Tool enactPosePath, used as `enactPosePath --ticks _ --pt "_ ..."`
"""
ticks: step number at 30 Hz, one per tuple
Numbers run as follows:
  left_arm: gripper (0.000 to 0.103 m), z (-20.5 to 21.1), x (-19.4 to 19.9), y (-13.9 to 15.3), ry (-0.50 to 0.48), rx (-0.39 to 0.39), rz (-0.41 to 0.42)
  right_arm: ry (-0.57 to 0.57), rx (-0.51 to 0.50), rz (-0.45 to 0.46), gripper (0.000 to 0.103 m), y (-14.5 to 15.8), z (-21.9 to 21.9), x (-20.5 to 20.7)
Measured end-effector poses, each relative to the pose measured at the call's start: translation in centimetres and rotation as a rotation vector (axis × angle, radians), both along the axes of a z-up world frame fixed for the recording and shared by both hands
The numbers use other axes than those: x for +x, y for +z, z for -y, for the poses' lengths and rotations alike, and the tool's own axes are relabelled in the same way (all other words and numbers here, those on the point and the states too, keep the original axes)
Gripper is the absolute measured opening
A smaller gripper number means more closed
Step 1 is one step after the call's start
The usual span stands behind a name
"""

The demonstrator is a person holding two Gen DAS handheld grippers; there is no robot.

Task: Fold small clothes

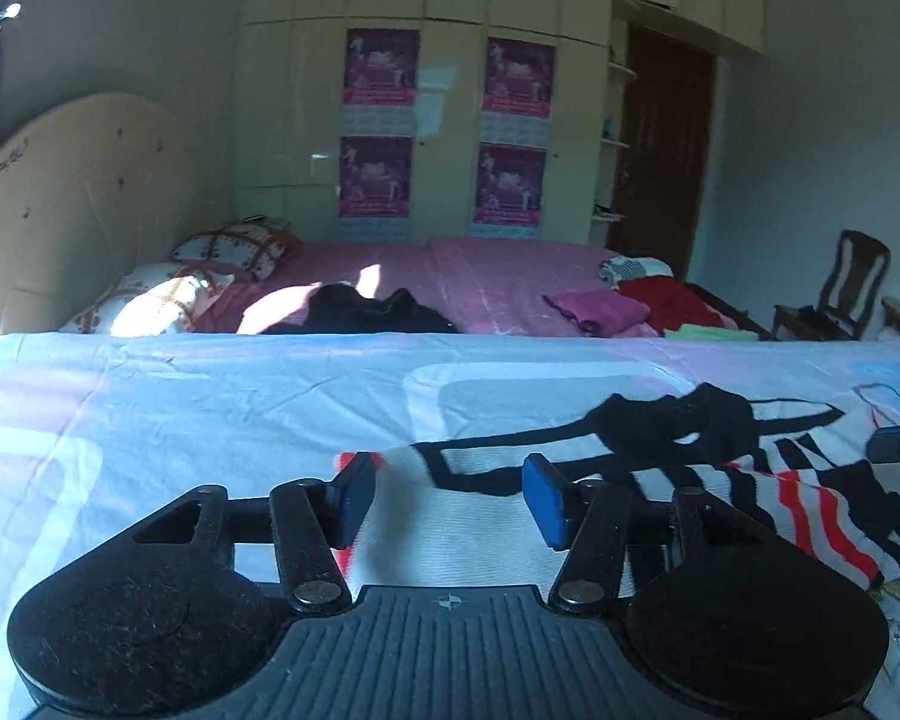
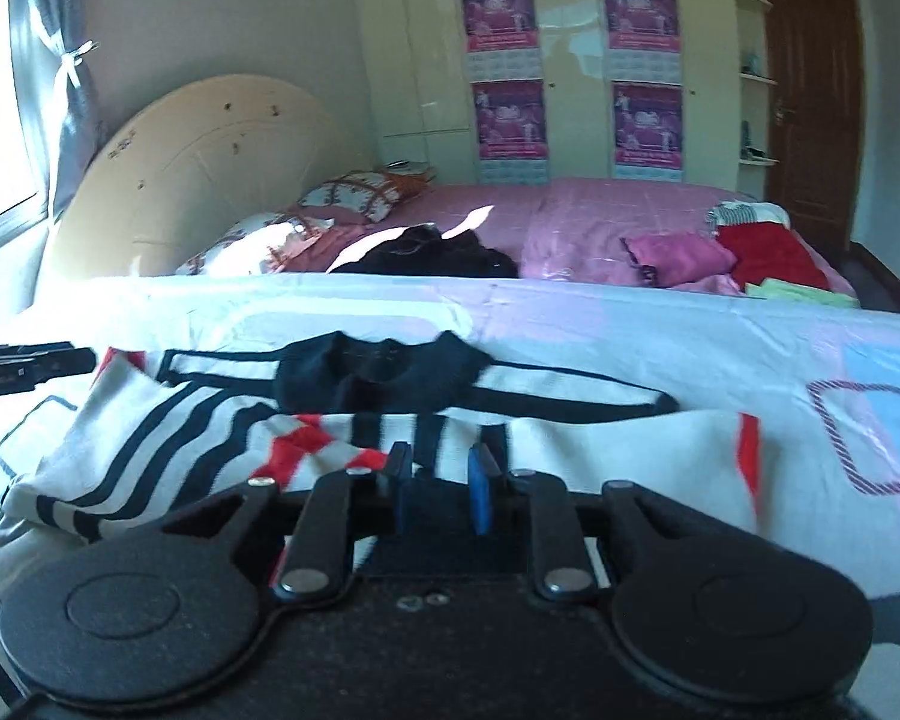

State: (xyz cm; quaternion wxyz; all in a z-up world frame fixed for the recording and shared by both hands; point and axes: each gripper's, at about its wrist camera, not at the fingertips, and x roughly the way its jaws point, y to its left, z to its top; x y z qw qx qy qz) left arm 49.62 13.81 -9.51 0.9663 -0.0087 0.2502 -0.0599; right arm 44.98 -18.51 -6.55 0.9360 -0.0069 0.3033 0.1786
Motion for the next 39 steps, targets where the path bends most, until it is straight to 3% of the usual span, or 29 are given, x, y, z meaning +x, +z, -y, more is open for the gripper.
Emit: enactPosePath --ticks 2,6,9,10,12,16,18,19,21,23,25,27,28,31,33,39 --pt "0.057 0.8 1.2 -0.7 -0.025 -0.008 -0.027 0.046 -0.031 0.006 0.022 -0.6 -1.8 0.6" --pt "0.057 -1.0 3.7 -3.3 0.050 -0.030 -0.146 0.039 -0.089 -0.051 0.018 -2.8 -3.1 2.3" --pt "0.057 -2.8 3.7 -3.3 0.069 -0.103 -0.155 -0.029 -0.062 -0.051 0.015 -3.0 -1.4 2.4" --pt "0.057 -2.9 3.4 -2.8 0.079 -0.095 -0.151 -0.049 -0.063 -0.047 0.015 -2.6 -1.0 2.1" --pt "0.057 -2.7 1.4 -1.3 0.064 -0.076 -0.074 -0.081 -0.069 0.012 0.026 -1.5 -0.2 0.8" --pt "0.057 -1.1 -1.2 -0.6 -0.008 -0.077 -0.047 -0.057 -0.050 0.004 0.025 -1.7 1.3 -0.6" --pt "0.057 0.2 -1.6 -1.9 -0.050 -0.040 -0.090 -0.072 -0.084 -0.049 0.022 -3.3 2.0 -0.4" --pt "0.057 0.8 -1.2 -3.1 -0.051 0.000 -0.154 -0.073 -0.066 -0.032 0.022 -3.4 2.4 -0.7" --pt "0.058 1.1 -1.9 -3.3 -0.035 0.041 -0.139 -0.093 -0.076 -0.036 0.025 -2.4 2.6 -1.4" --pt "0.058 1.2 -3.5 -1.3 -0.049 0.008 -0.066 -0.084 -0.049 0.008 0.026 -1.0 3.4 -3.1" --pt "0.070 1.9 -4.6 -0.5 -0.070 0.033 -0.039 -0.066 -0.059 0.012 0.027 -0.9 4.1 -4.3" --pt "0.075 2.9 -3.9 -2.2 -0.081 0.133 -0.153 -0.068 -0.124 -0.091 0.027 -2.7 4.4 -3.8" --pt "0.076 3.0 -3.7 -3.1 -0.079 0.150 -0.195 -0.068 -0.108 -0.091 0.027 -3.1 4.9 -4.1" --pt "0.076 2.2 -5.8 -1.5 -0.034 0.090 -0.150 -0.104 -0.046 -0.078 0.029 -1.2 6.4 -6.1" --pt "0.076 1.3 -8.4 -0.3 -0.016 0.029 -0.121 -0.102 0.007 -0.056 0.036 0.0 7.8 -8.2" --pt "0.075 -0.9 -18.2 -1.8 0.053 -0.090 -0.279 -0.075 0.160 -0.197 0.035 -0.6 13.5 -14.7"
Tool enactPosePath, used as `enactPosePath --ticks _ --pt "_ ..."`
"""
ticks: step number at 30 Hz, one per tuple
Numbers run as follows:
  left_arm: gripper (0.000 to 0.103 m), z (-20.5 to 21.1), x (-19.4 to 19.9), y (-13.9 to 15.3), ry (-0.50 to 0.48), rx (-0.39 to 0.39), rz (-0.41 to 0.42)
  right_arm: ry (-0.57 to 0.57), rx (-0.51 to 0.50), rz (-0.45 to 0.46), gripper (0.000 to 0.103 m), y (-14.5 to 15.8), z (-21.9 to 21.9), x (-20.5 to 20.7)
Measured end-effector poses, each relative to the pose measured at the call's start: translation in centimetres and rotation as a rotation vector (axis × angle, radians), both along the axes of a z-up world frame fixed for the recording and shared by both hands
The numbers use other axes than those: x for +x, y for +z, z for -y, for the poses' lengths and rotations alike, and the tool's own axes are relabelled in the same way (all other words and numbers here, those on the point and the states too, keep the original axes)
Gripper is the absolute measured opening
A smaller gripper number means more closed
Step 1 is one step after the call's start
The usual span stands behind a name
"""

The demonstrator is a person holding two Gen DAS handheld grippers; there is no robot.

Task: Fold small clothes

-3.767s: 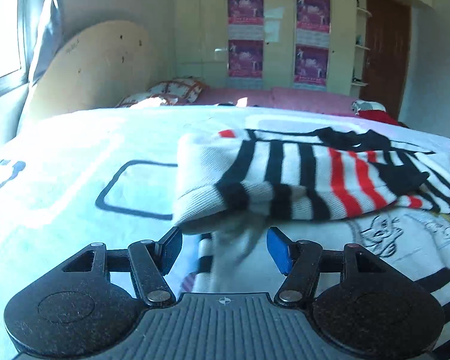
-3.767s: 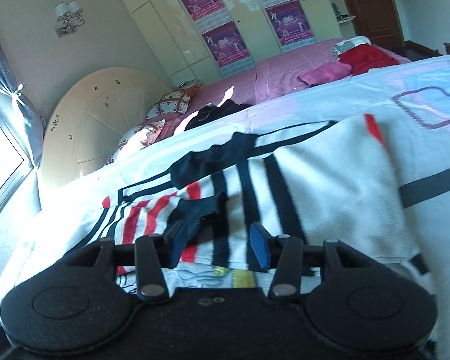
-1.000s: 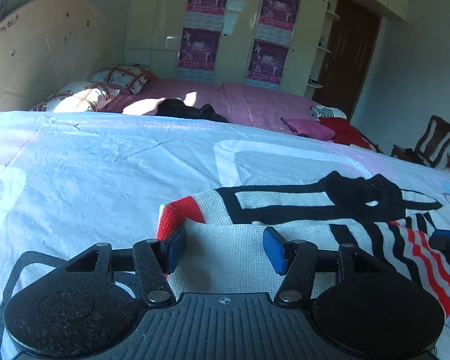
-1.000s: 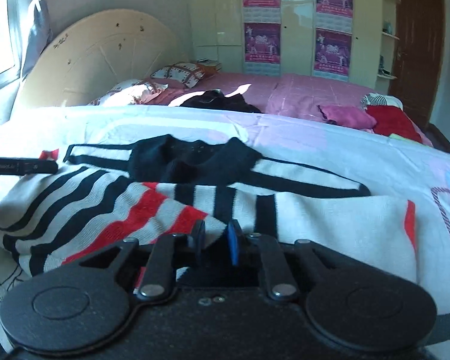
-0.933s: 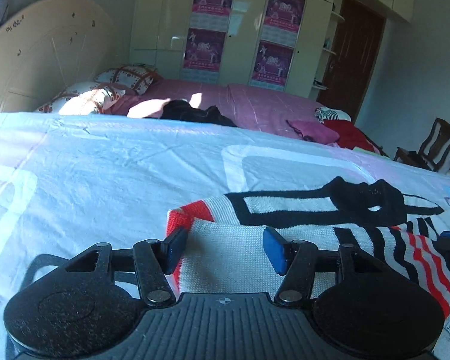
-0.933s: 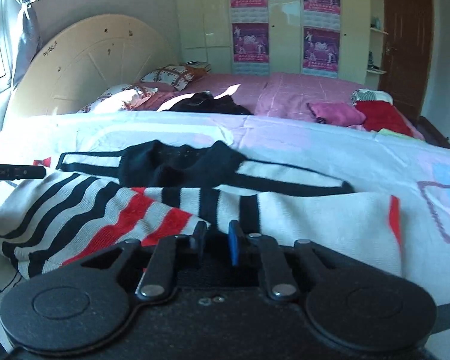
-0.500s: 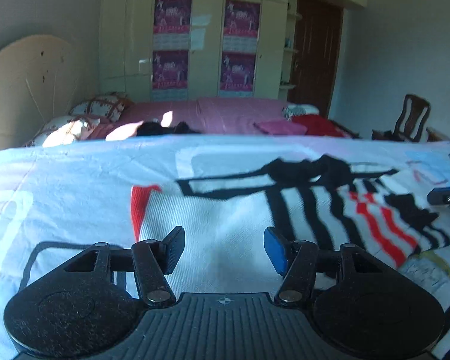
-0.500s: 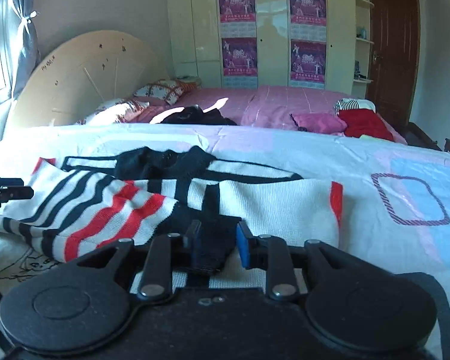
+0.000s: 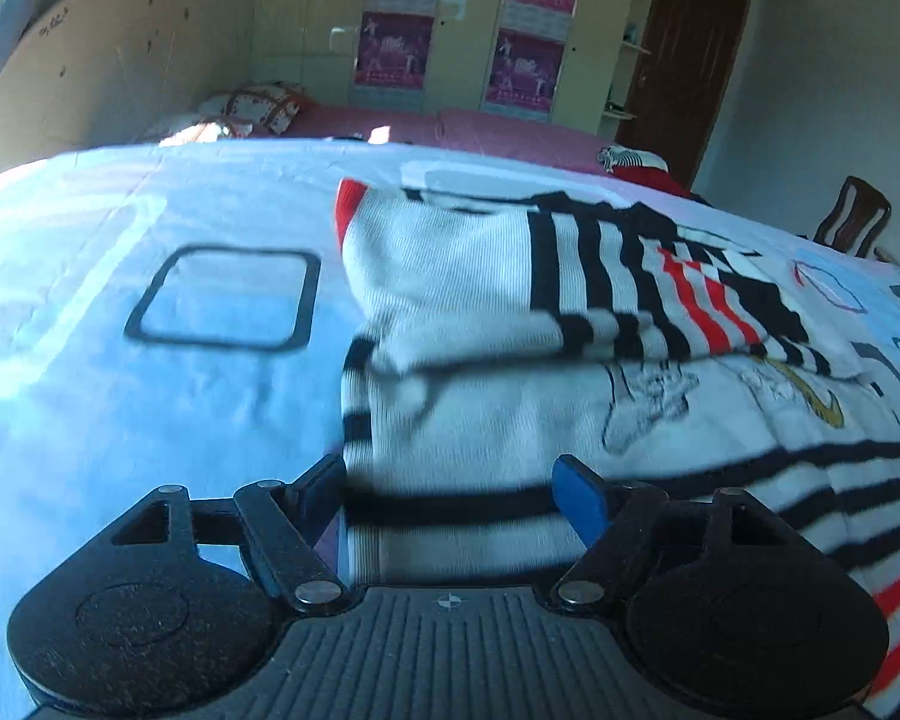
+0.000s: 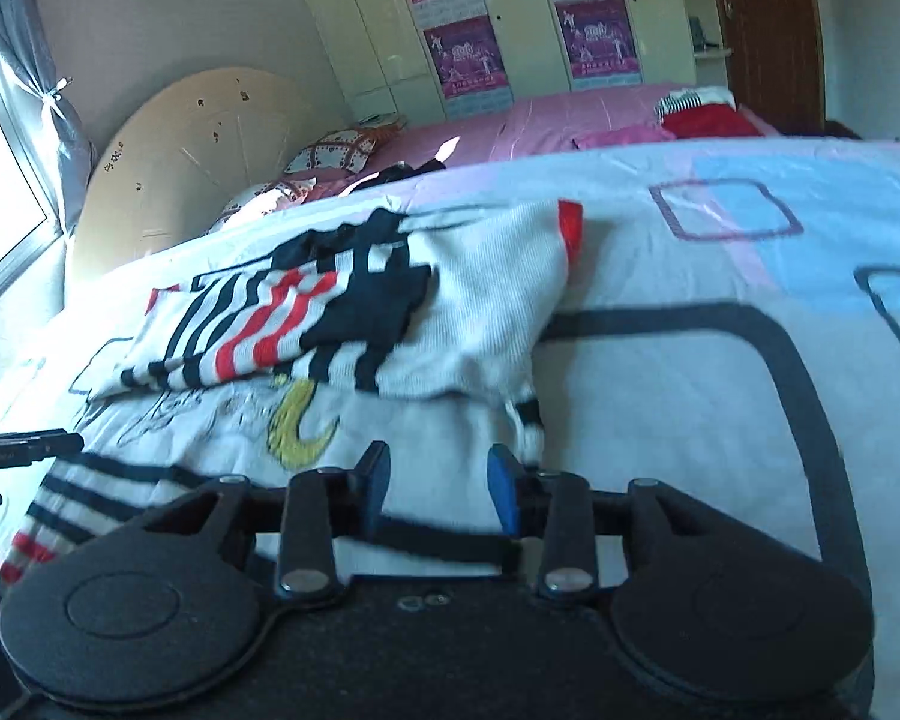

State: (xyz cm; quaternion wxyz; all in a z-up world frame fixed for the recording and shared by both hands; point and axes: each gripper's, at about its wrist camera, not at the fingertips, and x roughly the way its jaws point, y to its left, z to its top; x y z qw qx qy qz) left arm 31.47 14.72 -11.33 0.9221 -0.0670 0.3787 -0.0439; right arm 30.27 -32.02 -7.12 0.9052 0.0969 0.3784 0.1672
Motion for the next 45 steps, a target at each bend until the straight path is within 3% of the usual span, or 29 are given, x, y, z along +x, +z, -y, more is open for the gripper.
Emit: enactPosePath --ticks 6,11,14,17,20,25,31,34,35,41,44,45 --pt "0.056 -1.5 -8.3 -0.3 0.053 -0.144 -0.074 -0.025 0.114 -0.153 0.034 -1.8 3.5 -6.4" --pt "0.055 -1.8 -11.0 -0.6 -0.024 -0.253 -0.134 -0.080 0.211 -0.206 0.034 -2.1 4.3 -11.6" --pt "0.054 -2.4 -12.4 -1.2 -0.061 -0.380 -0.156 -0.115 0.261 -0.240 0.034 -2.5 4.0 -14.5" --pt "0.041 -2.9 -14.3 -2.1 -0.085 -0.493 -0.185 -0.145 0.335 -0.263 0.034 -2.9 3.3 -17.4" --pt "0.038 -3.2 -16.1 -3.6 -0.100 -0.641 -0.211 -0.167 0.403 -0.277 0.034 -3.4 2.5 -19.3" --pt "0.036 -3.5 -16.4 -5.7 -0.096 -0.789 -0.198 -0.209 0.524 -0.287 0.034 -4.8 1.6 -20.3" --pt "0.020 -2.7 -14.3 -6.0 -0.127 -0.769 -0.204 -0.214 0.532 -0.279 0.026 -5.3 0.7 -18.8" --pt "0.007 -2.2 -13.8 -5.8 -0.136 -0.709 -0.201 -0.189 0.485 -0.281 0.018 -5.2 0.3 -18.4" --pt "0.004 -2.3 -14.0 -5.7 -0.148 -0.691 -0.178 -0.179 0.458 -0.273 0.006 -5.1 0.1 -18.3" --pt "0.003 -3.8 -16.0 -3.2 -0.144 -0.690 -0.072 -0.130 0.391 -0.148 0.006 -1.1 -0.1 -20.0" --pt "0.003 -4.8 -15.9 -4.9 -0.107 -0.632 -0.141 -0.152 0.361 -0.204 0.006 -2.6 0.3 -20.0" --pt "0.003 -5.2 -15.9 -5.6 -0.107 -0.666 -0.136 -0.163 0.332 -0.253 0.006 -3.8 0.3 -19.6"
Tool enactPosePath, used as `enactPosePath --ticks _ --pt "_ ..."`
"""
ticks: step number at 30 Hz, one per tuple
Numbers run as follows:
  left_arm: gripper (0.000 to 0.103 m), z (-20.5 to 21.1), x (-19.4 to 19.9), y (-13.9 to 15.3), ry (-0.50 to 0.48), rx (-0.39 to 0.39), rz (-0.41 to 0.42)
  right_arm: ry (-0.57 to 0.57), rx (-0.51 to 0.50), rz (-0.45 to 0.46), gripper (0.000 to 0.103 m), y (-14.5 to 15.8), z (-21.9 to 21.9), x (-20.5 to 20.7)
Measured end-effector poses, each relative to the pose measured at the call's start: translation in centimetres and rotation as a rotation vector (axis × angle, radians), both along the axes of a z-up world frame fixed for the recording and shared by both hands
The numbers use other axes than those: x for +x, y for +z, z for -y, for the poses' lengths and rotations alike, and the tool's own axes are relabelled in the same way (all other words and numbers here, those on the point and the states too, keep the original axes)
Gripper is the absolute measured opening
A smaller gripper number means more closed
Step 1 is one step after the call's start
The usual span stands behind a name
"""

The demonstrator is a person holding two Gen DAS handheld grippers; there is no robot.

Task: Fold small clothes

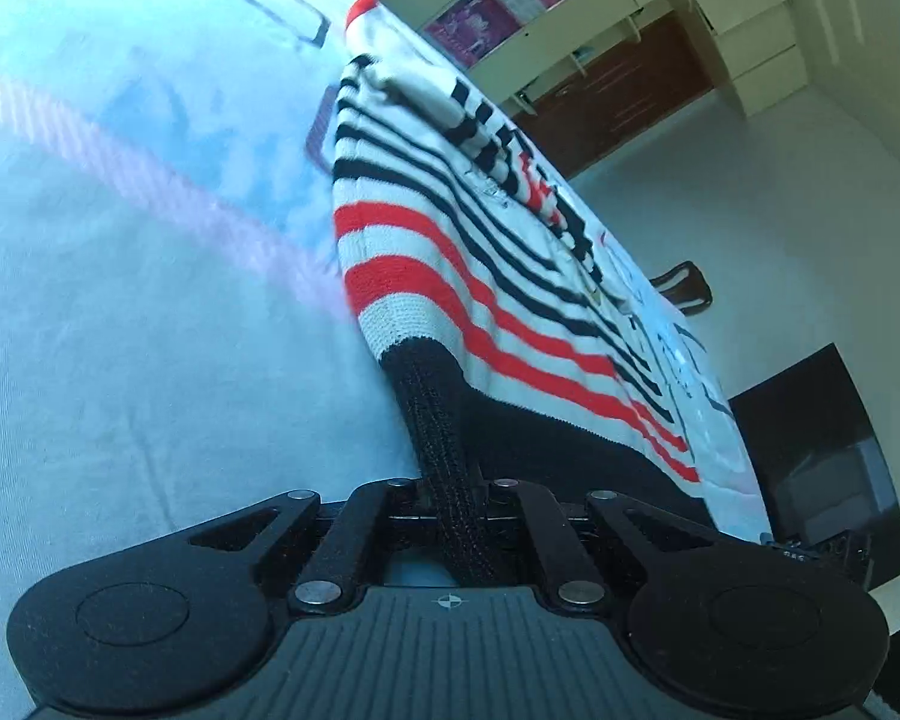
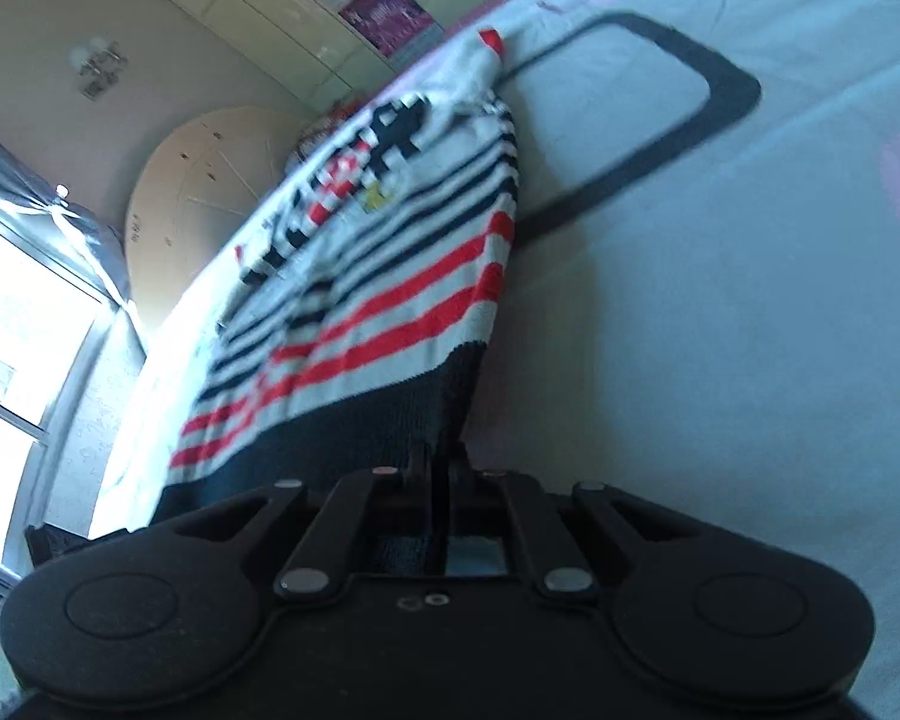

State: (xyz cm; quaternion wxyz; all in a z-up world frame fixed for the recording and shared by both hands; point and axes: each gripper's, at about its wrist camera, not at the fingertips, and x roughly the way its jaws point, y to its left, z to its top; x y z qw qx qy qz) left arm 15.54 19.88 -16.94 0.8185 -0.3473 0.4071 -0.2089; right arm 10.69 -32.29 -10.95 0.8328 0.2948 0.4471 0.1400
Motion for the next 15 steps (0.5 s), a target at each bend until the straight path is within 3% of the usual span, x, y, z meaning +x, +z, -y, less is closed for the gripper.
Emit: enactPosePath --ticks 3,7,10,11,15 --pt "0.004 -0.2 0.2 -0.2 0.004 -0.025 -0.002 -0.032 0.054 -0.007 0.007 -1.0 0.5 -0.3" --pt "0.007 0.3 0.6 -0.1 0.000 -0.027 -0.011 -0.034 0.079 0.012 0.017 -0.9 0.5 -0.6" --pt "0.007 1.1 1.2 0.1 -0.009 0.006 -0.010 -0.039 0.110 -0.002 0.014 -1.3 0.7 -0.2" --pt "0.007 1.0 1.1 0.1 -0.011 0.014 -0.010 -0.037 0.094 -0.002 0.008 -1.3 0.6 -0.1" --pt "0.004 1.1 0.9 0.3 -0.009 0.023 0.018 -0.016 0.047 0.026 0.007 -0.8 0.2 -0.3"
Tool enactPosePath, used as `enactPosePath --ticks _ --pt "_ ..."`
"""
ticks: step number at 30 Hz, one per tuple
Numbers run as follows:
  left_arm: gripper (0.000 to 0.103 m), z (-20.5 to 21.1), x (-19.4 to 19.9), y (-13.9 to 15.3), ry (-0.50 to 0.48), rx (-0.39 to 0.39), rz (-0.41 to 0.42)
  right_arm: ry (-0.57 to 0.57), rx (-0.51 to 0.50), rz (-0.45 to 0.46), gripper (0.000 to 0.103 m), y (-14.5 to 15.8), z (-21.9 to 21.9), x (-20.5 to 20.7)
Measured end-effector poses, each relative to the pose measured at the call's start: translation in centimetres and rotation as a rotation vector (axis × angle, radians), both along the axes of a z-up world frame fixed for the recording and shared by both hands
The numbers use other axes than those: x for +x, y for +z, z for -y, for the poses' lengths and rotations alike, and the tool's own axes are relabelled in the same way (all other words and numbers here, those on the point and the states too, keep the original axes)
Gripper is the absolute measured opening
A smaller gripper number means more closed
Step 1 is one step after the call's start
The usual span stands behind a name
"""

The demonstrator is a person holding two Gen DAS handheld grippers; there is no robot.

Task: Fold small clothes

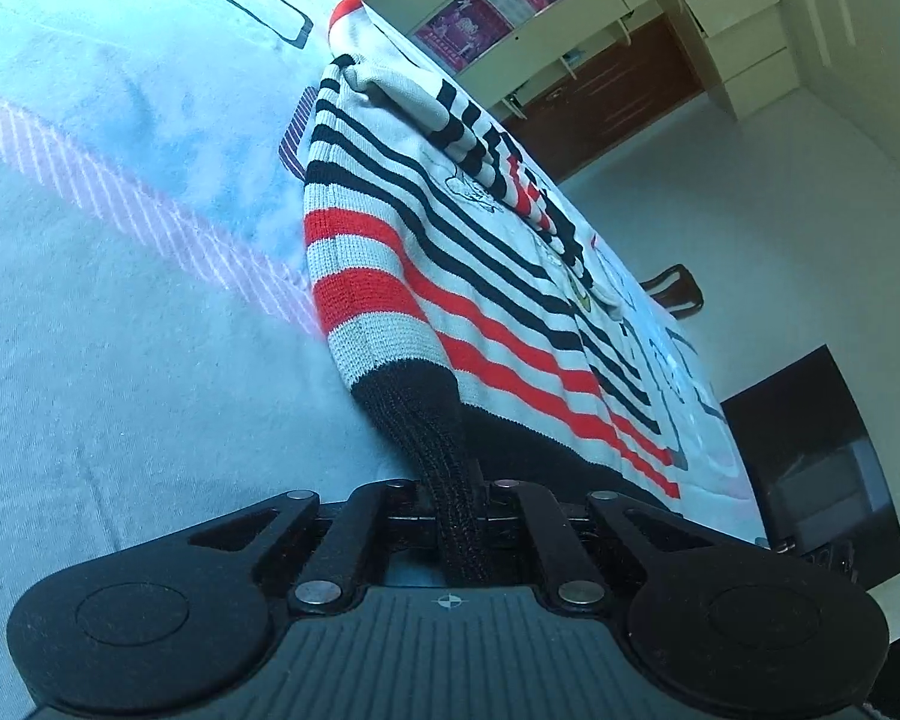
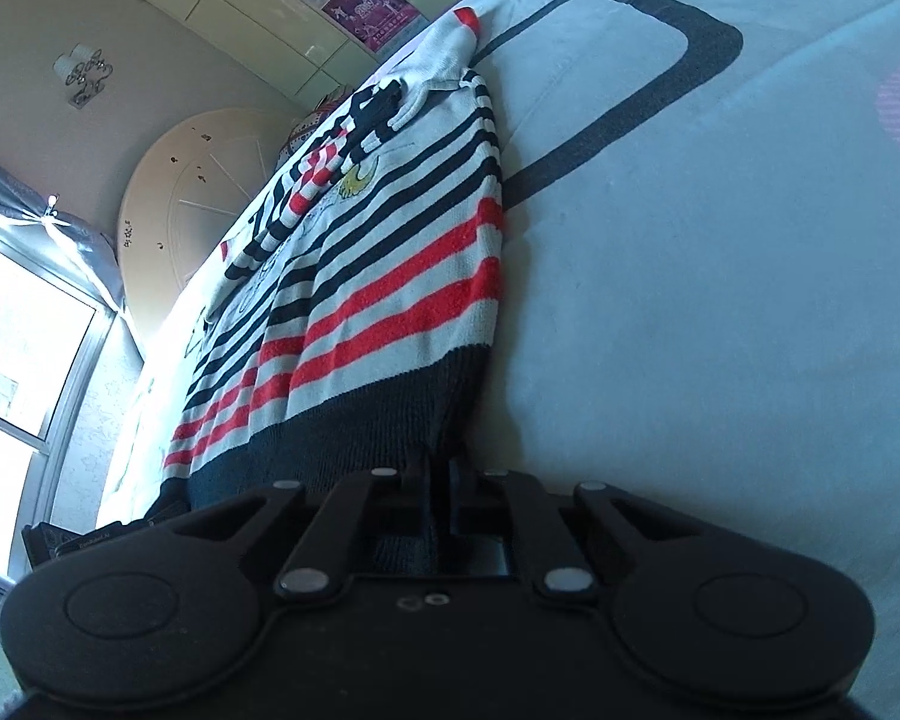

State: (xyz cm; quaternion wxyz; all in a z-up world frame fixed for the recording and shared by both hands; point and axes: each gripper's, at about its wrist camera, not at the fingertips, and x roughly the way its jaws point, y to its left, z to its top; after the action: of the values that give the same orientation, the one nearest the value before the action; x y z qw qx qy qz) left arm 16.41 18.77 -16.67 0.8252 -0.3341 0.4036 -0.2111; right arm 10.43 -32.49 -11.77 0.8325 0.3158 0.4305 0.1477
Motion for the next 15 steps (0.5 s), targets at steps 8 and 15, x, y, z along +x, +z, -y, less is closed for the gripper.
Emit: enactPosePath --ticks 8,15 --pt "0.004 -0.3 0.8 -0.6 -0.013 -0.054 -0.028 -0.032 0.080 -0.018 0.011 -0.7 0.6 0.0" --pt "0.003 -1.2 0.2 2.4 0.043 -0.096 0.084 0.000 0.017 0.132 0.006 3.7 0.0 -0.8"
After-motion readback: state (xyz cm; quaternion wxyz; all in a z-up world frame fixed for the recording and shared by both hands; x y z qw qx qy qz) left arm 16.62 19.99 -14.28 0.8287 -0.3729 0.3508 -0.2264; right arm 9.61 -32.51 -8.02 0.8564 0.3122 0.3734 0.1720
